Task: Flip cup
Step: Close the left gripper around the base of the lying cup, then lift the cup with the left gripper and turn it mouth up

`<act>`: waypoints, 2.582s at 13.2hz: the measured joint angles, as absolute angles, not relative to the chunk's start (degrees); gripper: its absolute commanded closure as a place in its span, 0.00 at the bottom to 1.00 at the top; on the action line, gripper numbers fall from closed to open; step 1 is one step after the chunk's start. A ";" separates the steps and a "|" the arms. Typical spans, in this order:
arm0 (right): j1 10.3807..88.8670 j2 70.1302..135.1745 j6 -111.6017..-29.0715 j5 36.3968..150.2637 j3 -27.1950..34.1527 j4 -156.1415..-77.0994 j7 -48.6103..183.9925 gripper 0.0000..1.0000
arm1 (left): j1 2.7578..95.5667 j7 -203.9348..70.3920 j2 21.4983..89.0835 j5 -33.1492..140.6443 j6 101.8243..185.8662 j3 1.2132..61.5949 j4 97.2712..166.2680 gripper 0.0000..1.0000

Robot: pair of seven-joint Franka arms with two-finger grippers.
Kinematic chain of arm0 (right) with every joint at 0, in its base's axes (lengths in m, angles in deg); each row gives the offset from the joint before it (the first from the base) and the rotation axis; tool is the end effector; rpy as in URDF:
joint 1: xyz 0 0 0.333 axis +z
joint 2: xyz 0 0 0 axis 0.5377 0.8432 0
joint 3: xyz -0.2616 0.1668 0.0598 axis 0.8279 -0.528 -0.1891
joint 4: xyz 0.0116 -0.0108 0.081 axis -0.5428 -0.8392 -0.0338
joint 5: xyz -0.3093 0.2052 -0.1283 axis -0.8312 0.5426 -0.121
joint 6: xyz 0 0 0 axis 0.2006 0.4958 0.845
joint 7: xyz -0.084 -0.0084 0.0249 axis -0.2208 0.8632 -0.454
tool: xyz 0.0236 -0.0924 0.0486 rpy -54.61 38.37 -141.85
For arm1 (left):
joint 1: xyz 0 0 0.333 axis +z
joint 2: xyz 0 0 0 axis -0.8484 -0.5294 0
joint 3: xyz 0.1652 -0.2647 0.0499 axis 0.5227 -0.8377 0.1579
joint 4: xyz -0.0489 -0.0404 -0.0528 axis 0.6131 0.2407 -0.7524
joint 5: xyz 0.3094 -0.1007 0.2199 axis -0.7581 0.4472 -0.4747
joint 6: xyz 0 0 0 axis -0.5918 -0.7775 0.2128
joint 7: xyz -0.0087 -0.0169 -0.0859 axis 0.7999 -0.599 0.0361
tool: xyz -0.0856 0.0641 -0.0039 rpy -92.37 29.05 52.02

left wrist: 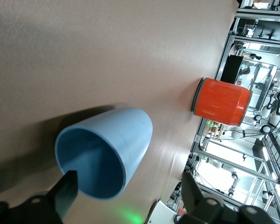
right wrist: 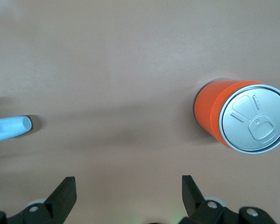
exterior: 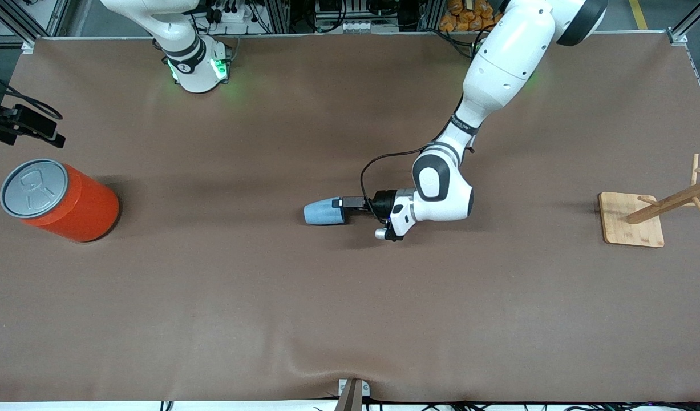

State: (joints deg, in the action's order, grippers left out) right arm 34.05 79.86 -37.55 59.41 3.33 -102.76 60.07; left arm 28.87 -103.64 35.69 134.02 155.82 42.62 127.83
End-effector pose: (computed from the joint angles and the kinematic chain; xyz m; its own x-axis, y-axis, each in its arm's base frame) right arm 0.5448 -0.0294 0.6477 0.9930 -0.1039 -0.0560 -0.1067 -0.9931 -0.0488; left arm 0.5342 -0.4150 0.1517 0.9705 -0.0345 -0.2388 0.1995 -0.4419 0.8746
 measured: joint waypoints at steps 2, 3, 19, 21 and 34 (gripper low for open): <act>33.75 79.96 -37.76 59.40 3.33 -102.67 60.04 0.00 | 28.82 -103.64 34.90 134.02 156.16 42.60 126.06 0.13; 33.74 79.96 -37.76 59.40 3.27 -102.54 60.04 0.00 | 28.68 -103.64 34.31 134.02 156.26 42.56 125.25 0.15; 33.33 80.62 -38.62 59.41 2.82 -102.42 59.99 0.00 | 26.96 -91.47 34.10 126.54 158.68 43.16 119.13 1.00; 33.33 80.63 -38.61 59.41 2.78 -102.41 59.99 0.00 | 27.39 -81.94 37.31 118.18 158.67 43.19 118.29 1.00; 33.34 80.72 -38.48 59.41 2.62 -102.38 60.00 0.00 | 48.65 -72.33 62.46 58.33 155.50 44.59 145.66 1.00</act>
